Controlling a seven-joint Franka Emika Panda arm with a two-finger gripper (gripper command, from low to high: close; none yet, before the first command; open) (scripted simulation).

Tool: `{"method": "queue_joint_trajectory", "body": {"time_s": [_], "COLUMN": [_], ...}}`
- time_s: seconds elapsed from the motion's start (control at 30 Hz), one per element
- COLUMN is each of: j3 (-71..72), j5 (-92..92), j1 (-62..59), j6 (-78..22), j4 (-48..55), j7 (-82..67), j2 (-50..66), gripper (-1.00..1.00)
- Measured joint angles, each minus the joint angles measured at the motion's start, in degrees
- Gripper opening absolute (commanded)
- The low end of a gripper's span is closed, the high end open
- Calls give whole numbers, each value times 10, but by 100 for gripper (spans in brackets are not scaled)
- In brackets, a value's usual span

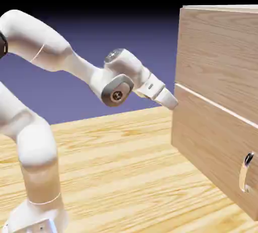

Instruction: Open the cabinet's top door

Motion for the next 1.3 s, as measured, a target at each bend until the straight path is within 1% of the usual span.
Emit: {"method": "queue_joint_trajectory", "body": {"time_s": [1.3], "j3": [-465], "j5": [-972], "j1": [428], "j6": [29], "j4": [322], "j7": [666], "j2": [-138], "gripper": [0]}}
